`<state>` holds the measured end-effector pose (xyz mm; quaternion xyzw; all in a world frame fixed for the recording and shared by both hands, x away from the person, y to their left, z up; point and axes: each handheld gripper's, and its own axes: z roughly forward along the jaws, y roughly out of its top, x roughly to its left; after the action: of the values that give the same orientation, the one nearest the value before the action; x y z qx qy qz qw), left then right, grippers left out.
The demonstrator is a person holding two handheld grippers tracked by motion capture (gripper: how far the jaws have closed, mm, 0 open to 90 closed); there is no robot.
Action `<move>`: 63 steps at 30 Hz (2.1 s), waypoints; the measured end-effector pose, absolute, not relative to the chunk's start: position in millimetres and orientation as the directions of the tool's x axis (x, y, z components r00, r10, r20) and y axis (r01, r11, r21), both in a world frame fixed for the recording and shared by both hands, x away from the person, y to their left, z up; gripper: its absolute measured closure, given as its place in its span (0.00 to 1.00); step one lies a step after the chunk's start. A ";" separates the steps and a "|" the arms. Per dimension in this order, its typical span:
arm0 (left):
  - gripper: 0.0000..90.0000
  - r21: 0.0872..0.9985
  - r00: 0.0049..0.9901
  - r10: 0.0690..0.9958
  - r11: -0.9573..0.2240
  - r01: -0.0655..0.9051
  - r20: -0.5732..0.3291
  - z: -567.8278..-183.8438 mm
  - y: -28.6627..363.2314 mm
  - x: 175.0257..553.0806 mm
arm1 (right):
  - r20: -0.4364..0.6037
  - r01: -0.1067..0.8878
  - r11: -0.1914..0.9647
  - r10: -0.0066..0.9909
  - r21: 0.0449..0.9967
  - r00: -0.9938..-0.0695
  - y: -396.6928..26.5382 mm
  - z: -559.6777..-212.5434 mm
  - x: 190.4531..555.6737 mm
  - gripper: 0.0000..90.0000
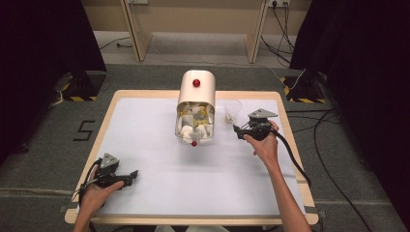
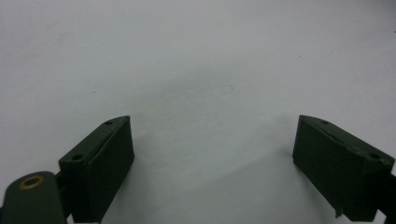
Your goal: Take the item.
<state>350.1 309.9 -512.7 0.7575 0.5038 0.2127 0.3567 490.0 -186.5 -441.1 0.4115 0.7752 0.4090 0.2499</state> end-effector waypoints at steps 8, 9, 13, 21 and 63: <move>0.13 0.755 0.402 0.915 -0.238 0.611 -0.037 -512.7 309.9 350.1 | -0.074 0.439 0.355 0.839 0.826 -0.539 -180.5 -451.3 473.0 0.25; 0.13 0.755 0.402 0.915 -0.238 0.611 -0.037 -512.7 309.9 350.0 | -0.074 0.439 0.355 0.839 0.826 -0.539 -180.5 -451.3 473.0 0.25; 0.13 0.755 0.402 0.915 -0.238 0.611 -0.037 -512.7 309.8 350.1 | -0.075 0.439 0.357 0.838 0.824 -0.540 -181.7 -456.2 464.8 0.25; 0.13 0.755 0.402 0.915 -0.238 0.611 -0.037 -512.7 309.8 350.0 | -0.082 0.447 0.391 0.819 0.804 -0.568 -180.4 -462.9 451.3 0.25; 0.13 0.755 0.402 0.915 -0.239 0.611 -0.035 -512.8 309.6 350.0 | -0.106 0.454 0.480 0.766 0.750 -0.634 -191.7 -483.9 387.0 0.26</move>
<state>350.0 309.6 -512.8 0.7576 0.5034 0.2138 0.3561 387.0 -191.7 -483.9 0.3668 0.8317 0.3540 0.2200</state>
